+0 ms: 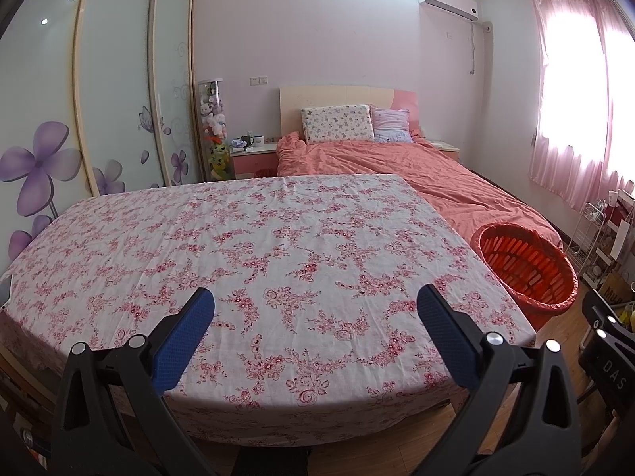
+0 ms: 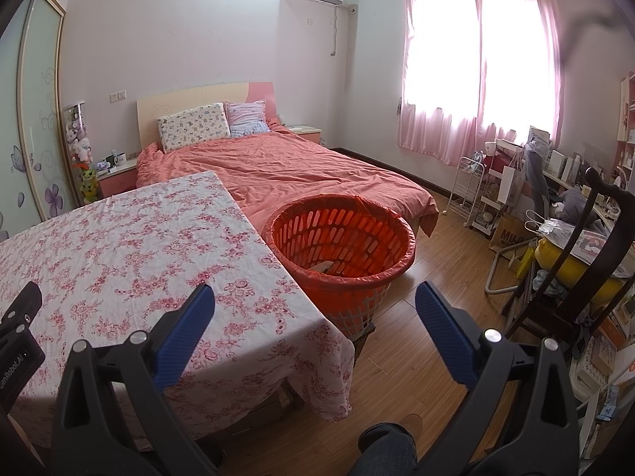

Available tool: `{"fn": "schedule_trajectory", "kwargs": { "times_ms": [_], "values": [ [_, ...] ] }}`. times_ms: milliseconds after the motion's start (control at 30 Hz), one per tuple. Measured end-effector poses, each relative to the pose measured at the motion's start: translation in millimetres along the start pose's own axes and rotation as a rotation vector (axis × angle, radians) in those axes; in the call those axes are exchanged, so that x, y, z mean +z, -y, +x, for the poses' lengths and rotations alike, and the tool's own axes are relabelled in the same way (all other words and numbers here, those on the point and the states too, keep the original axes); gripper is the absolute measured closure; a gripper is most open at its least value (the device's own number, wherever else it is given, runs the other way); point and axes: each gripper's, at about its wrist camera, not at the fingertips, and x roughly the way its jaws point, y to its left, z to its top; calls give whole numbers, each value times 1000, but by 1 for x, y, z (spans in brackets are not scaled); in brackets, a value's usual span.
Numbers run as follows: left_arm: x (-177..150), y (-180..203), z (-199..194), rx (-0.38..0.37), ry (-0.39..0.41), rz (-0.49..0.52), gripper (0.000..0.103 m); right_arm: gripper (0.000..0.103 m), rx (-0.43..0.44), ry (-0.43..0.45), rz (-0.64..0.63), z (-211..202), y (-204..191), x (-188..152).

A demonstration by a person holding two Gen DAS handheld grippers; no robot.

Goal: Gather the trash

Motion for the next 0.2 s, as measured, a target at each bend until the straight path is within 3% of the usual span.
{"fn": "schedule_trajectory", "kwargs": {
  "times_ms": [200],
  "values": [
    [0,0,0,-2,-2,-1,2,4,0,0,0,0,0,0]
  ]
}}
